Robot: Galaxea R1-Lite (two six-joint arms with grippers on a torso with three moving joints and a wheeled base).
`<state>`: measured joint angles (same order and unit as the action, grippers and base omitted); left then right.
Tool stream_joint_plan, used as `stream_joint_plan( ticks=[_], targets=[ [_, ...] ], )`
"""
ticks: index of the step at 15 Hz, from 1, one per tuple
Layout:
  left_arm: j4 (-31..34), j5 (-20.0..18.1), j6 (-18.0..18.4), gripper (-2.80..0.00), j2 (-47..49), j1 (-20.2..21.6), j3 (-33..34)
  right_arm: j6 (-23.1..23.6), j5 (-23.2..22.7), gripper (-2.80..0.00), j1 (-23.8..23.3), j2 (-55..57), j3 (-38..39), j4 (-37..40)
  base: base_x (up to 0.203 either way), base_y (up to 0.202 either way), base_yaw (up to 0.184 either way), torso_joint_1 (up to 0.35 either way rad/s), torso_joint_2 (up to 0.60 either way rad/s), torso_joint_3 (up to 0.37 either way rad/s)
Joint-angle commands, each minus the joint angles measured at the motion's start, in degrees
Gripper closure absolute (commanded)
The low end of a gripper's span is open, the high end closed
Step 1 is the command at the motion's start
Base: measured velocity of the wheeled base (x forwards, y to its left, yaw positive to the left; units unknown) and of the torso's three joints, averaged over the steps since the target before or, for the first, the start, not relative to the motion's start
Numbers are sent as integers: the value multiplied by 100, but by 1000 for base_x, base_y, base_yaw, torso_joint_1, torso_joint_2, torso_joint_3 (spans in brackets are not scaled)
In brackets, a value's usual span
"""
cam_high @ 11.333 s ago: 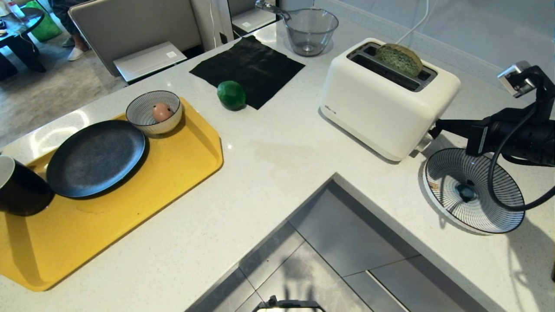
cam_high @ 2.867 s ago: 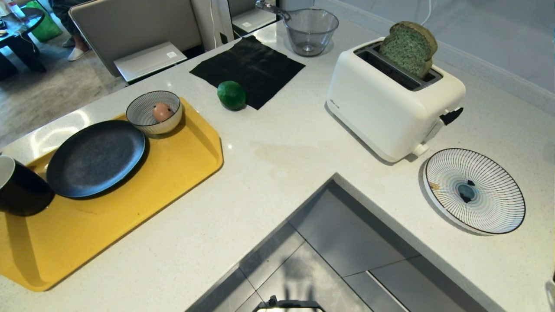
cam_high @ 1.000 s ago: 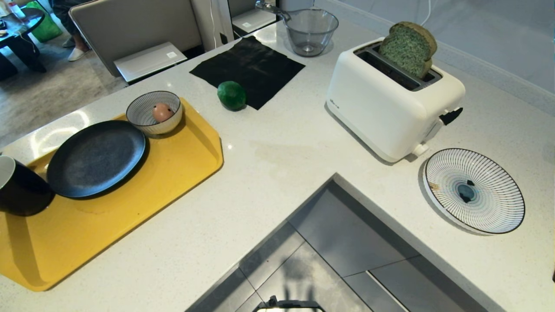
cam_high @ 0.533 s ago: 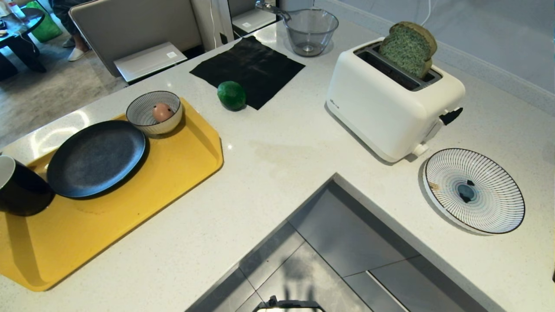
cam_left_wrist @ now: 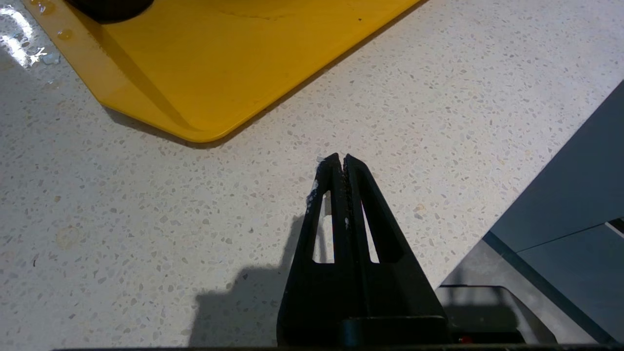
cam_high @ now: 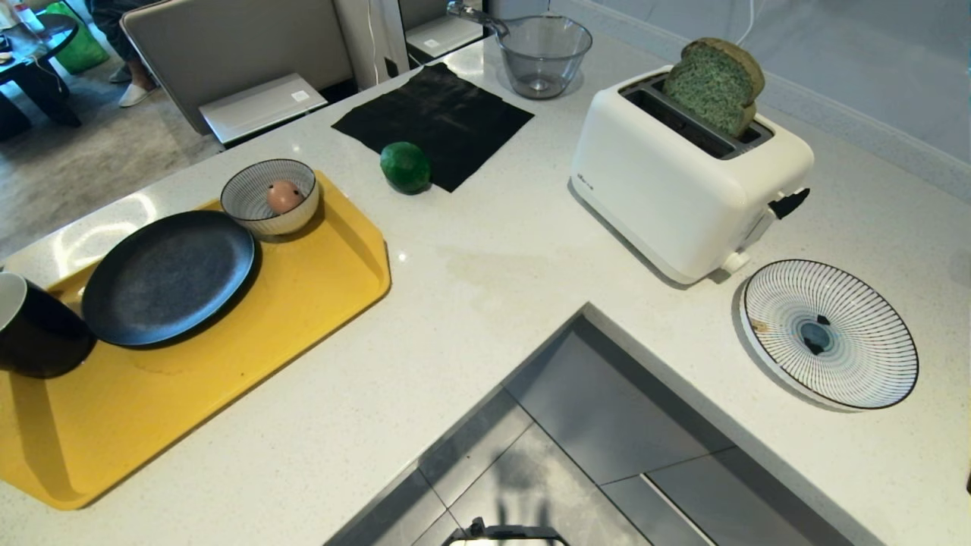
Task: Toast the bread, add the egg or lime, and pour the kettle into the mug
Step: Put the fruit on a plate
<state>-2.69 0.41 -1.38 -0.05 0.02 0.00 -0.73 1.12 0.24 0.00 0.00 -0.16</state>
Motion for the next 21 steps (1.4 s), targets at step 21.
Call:
stream_joint_plan(
  ticks=[21],
  targets=[
    [-3,2,-3,0,-4,3,97,3,-24,0,2,9,0,-2,-52,0,0,1,0,1]
  ],
)
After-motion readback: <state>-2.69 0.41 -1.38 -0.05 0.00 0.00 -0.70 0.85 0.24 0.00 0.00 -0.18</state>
